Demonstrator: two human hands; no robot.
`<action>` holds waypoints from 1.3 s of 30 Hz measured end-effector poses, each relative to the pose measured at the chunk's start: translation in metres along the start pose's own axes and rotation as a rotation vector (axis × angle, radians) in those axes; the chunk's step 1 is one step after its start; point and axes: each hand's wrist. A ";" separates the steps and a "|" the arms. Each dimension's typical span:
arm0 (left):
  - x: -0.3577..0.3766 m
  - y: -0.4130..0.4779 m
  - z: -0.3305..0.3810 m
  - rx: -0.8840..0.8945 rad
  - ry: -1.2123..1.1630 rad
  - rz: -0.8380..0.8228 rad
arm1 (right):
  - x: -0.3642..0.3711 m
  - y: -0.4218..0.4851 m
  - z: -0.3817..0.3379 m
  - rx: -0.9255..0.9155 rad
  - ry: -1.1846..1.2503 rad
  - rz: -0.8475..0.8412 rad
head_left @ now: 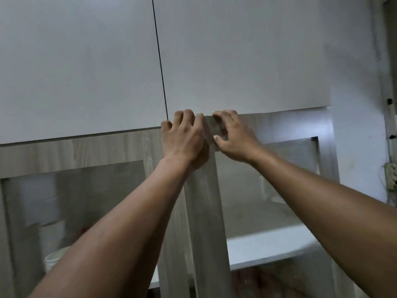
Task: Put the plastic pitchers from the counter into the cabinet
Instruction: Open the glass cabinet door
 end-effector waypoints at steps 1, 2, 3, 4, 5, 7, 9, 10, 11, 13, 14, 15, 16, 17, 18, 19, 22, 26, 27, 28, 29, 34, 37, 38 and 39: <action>-0.013 0.000 0.007 -0.006 -0.043 0.026 | -0.012 -0.007 -0.003 0.011 0.038 0.036; -0.026 -0.001 0.014 -0.017 -0.100 0.051 | -0.024 -0.013 -0.006 0.017 0.070 0.069; -0.040 -0.002 0.021 -0.028 -0.168 0.076 | -0.037 -0.018 -0.010 0.023 0.093 0.094; -0.054 -0.003 0.028 -0.032 -0.246 0.108 | -0.050 -0.023 -0.013 0.030 0.114 0.117; -0.068 -0.004 0.036 -0.033 -0.335 0.143 | -0.064 -0.028 -0.017 0.041 0.134 0.138; -0.094 -0.008 0.054 -0.039 -0.507 0.185 | -0.090 -0.037 -0.023 0.080 0.176 0.180; -0.117 -0.009 0.075 -0.052 -0.618 0.235 | -0.117 -0.047 -0.026 0.118 0.211 0.206; -0.130 -0.008 0.086 -0.070 -0.652 0.271 | -0.131 -0.051 -0.026 0.137 0.231 0.213; -0.141 -0.007 0.097 -0.097 -0.682 0.302 | -0.145 -0.056 -0.027 0.160 0.253 0.216; -0.161 -0.007 0.124 -0.149 -0.757 0.336 | -0.176 -0.066 -0.024 0.211 0.303 0.214; -0.170 -0.008 0.138 -0.175 -0.797 0.354 | -0.192 -0.072 -0.022 0.237 0.338 0.213; -0.179 -0.009 0.154 -0.206 -0.846 0.379 | -0.209 -0.078 -0.019 0.267 0.380 0.211; -0.188 -0.009 0.170 -0.240 -0.911 0.393 | -0.225 -0.085 -0.016 0.295 0.426 0.212; -0.196 -0.010 0.188 -0.275 -0.995 0.400 | -0.242 -0.093 -0.013 0.326 0.463 0.206; -0.205 -0.010 0.205 -0.312 -1.087 0.405 | -0.260 -0.102 -0.011 0.356 0.492 0.190; -0.214 -0.011 0.222 -0.346 -1.171 0.415 | -0.278 -0.111 -0.007 0.390 0.512 0.170; -0.236 -0.014 0.275 -0.382 -1.338 0.432 | -0.335 -0.145 0.006 0.505 0.527 0.108; -0.244 -0.029 0.348 -0.262 -1.499 0.270 | -0.404 -0.185 0.029 0.637 0.488 0.138; -0.242 -0.035 0.368 -0.215 -1.509 0.192 | -0.420 -0.193 0.036 0.679 0.478 0.169; -0.237 -0.042 0.387 -0.159 -1.494 0.110 | -0.434 -0.200 0.040 0.717 0.467 0.211; -0.230 -0.050 0.405 -0.094 -1.455 0.044 | -0.446 -0.205 0.045 0.739 0.455 0.259; -0.189 -0.075 0.487 0.154 -1.243 -0.177 | -0.482 -0.230 0.097 0.614 -0.067 0.355; -0.169 -0.076 0.525 0.254 -1.146 -0.229 | -0.494 -0.246 0.143 0.534 -0.420 0.300; -0.161 -0.074 0.537 0.280 -1.128 -0.225 | -0.498 -0.252 0.158 0.498 -0.534 0.274; -0.154 -0.072 0.548 0.303 -1.114 -0.220 | -0.501 -0.258 0.174 0.456 -0.642 0.261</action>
Point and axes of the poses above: each hand's wrist, its own y-axis towards the middle knuckle, its own x-axis out of the palm, z = x × y, and after that the axes turned 9 degrees about z, right-handed
